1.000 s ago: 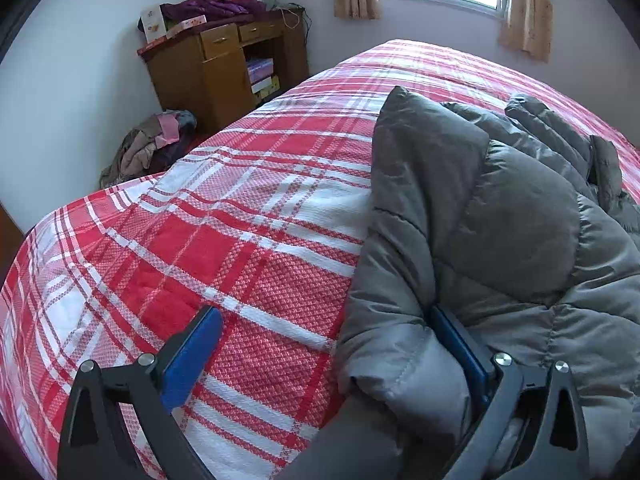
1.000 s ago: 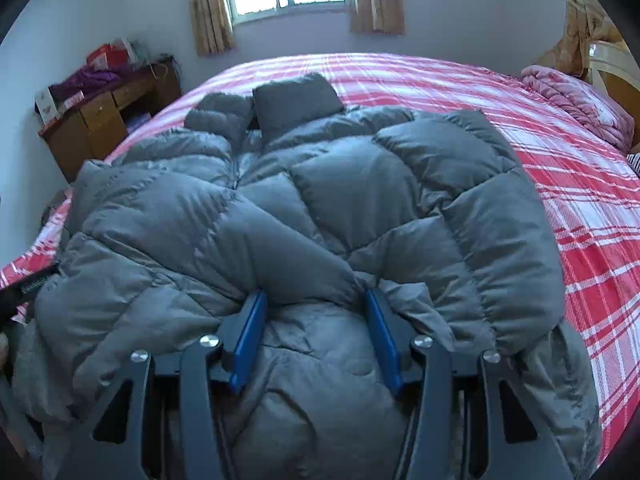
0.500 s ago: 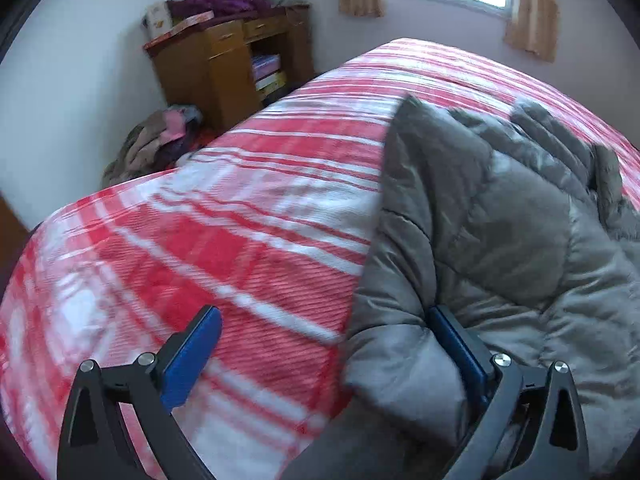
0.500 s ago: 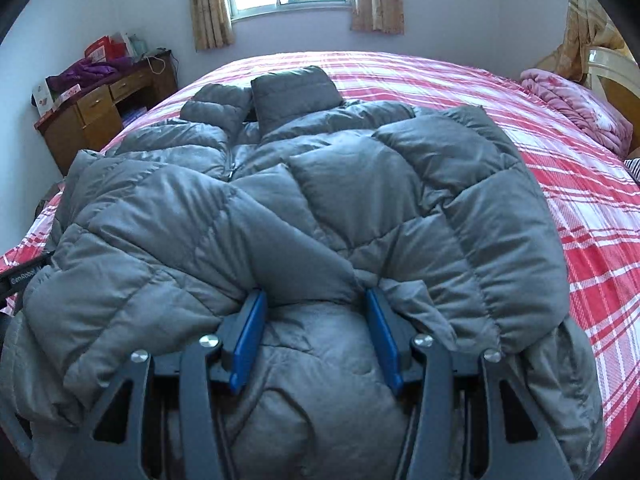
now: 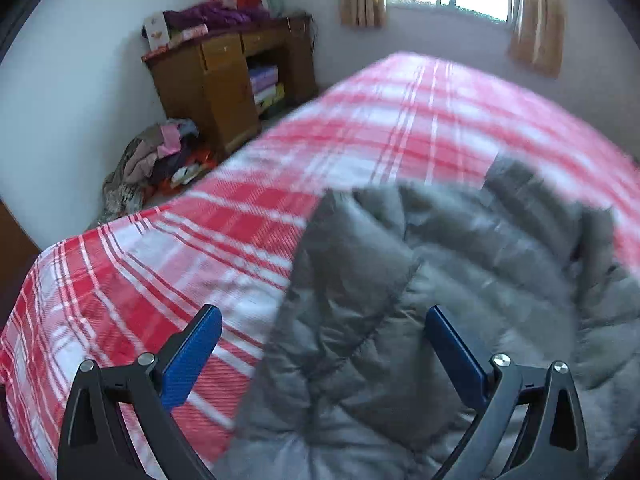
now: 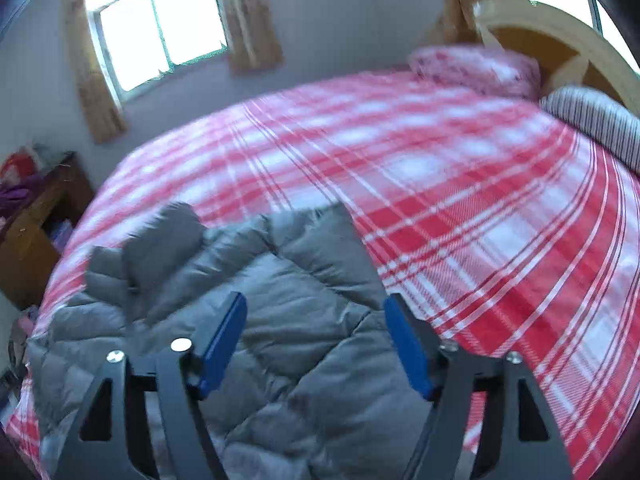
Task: Fold large clothes
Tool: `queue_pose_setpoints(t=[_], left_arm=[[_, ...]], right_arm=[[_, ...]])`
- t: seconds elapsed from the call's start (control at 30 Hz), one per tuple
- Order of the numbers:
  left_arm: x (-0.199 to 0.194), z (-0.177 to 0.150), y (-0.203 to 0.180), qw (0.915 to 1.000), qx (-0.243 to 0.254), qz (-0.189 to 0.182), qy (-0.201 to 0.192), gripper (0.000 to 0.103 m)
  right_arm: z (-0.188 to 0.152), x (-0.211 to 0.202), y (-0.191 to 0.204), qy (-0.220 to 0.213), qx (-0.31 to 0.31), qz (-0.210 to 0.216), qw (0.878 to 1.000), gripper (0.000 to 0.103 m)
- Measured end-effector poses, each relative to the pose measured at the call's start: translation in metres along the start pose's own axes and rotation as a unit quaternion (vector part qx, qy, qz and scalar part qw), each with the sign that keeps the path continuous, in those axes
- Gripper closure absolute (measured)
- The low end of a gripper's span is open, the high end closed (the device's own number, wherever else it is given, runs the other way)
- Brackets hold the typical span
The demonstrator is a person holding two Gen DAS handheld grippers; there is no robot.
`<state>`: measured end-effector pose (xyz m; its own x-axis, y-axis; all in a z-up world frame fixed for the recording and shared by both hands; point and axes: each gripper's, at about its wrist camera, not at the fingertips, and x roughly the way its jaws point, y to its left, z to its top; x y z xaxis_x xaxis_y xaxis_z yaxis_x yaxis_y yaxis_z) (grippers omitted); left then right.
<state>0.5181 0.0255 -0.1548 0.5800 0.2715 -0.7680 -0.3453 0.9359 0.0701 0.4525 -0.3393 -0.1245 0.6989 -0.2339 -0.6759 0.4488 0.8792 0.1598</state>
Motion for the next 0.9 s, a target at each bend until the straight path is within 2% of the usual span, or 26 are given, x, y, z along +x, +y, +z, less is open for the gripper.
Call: queue_pose_setpoints(t=[0.03, 0.13, 0.23, 0.3, 0.47, 0.7, 0.8, 0.9], left_arm=[[0.010, -0.006, -0.005, 0.9999, 0.008, 0.008, 0.007, 0.001], [0.026, -0.019, -0.009, 0.9996, 0.026, 0.013, 0.002, 0.001], [0.028, -0.026, -0.005, 0.9998, 0.016, 0.005, -0.010, 0.001], [0.030, -0.027, -0.005, 0.9999, 0.013, 0.006, -0.007, 0.001], [0.028, -0.028, -0.016, 0.9985, 0.030, 0.041, -0.020, 0.001], [0.027, -0.027, -0.018, 0.9991, 0.025, 0.030, -0.015, 0.001], [0.012, -0.020, -0.010, 0.9992, 0.036, 0.015, 0.004, 0.001], [-0.024, -0.006, 0.005, 0.9985, 0.034, -0.004, -0.043, 0.001]], right_arm=[[-0.001, 0.013, 0.003, 0.014, -0.007, 0.002, 1.000, 0.028], [-0.012, 0.035, 0.003, 0.020, -0.036, -0.019, 0.999, 0.027], [-0.026, 0.054, -0.007, 0.030, -0.042, -0.022, 0.998, 0.025], [-0.028, 0.052, -0.005, 0.031, -0.043, -0.024, 0.998, 0.024], [-0.033, 0.057, 0.007, 0.037, -0.076, -0.055, 0.995, 0.021], [-0.033, 0.061, 0.005, 0.042, -0.079, -0.058, 0.994, 0.020], [-0.033, 0.062, 0.005, 0.045, -0.079, -0.054, 0.994, 0.016], [-0.027, 0.061, 0.006, 0.068, -0.112, -0.035, 0.991, 0.012]])
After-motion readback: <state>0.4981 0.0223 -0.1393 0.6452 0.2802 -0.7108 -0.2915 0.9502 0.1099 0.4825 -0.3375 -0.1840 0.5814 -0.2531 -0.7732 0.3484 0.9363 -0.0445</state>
